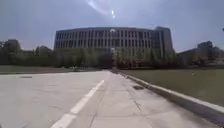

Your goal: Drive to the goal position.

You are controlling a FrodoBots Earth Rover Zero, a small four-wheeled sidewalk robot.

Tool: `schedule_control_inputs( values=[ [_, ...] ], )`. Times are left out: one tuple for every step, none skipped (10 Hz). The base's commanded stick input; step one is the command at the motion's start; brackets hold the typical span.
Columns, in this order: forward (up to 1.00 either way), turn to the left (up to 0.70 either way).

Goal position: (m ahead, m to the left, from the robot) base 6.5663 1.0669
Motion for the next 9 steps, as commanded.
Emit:
schedule_control_inputs(
  values=[
    [0.70, 0.00],
    [0.70, 0.00],
    [0.70, 0.00],
    [0.70, 0.00],
    [0.70, 0.00],
    [0.70, 0.00],
    [0.70, 0.00],
    [0.70, 0.00],
    [0.70, 0.00]
  ],
)
